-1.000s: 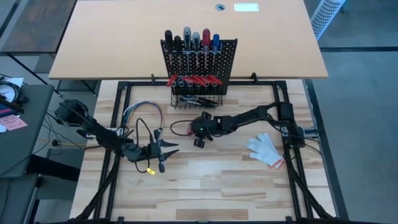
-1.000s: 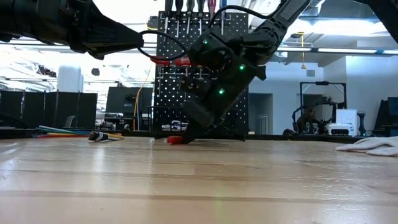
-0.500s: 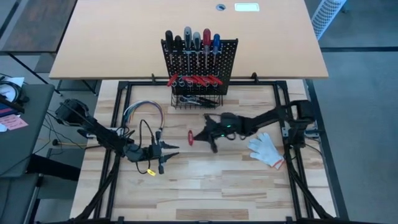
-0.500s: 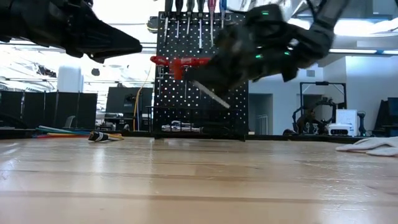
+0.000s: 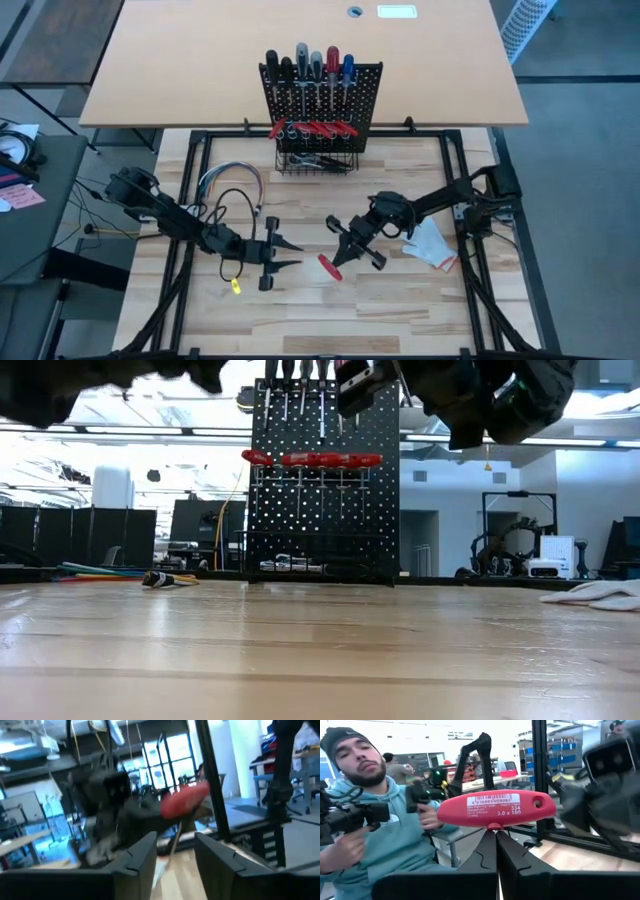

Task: Hang tools onto peg board
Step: Hang the red allen wrench on the pegboard

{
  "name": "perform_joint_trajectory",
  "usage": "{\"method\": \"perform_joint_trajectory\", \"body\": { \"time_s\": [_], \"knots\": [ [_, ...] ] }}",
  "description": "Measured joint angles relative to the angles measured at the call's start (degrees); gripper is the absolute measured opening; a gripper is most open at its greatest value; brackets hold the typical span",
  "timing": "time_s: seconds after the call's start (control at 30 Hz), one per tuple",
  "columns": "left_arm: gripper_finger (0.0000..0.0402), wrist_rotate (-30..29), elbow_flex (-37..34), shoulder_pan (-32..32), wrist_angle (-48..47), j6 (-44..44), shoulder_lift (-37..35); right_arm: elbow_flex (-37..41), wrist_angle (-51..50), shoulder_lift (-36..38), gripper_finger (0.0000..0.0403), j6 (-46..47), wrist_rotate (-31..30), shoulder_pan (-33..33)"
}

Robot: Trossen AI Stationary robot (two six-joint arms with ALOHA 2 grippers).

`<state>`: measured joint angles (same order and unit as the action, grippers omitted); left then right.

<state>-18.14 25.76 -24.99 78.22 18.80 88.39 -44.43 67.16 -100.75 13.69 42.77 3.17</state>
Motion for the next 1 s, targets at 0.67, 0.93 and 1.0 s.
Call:
{"method": "perform_joint_trajectory", "body": {
  "time_s": [0.67,0.93,1.0],
  "knots": [
    [0.0222,3.38,23.07,-0.95,-36.28,8.4,0.01,-2.01,-2.64,-0.04,0.0,-0.17,1.08,0.61],
    [0.0146,1.4,23.25,-1.13,-35.08,6.2,0.01,-2.01,-2.65,-0.02,0.0,-0.17,1.08,0.6],
    [0.0115,1.29,23.25,-0.81,-35.0,5.6,0.01,-2.01,-2.78,-0.02,0.0,-0.17,1.08,0.58]
  ]
}}
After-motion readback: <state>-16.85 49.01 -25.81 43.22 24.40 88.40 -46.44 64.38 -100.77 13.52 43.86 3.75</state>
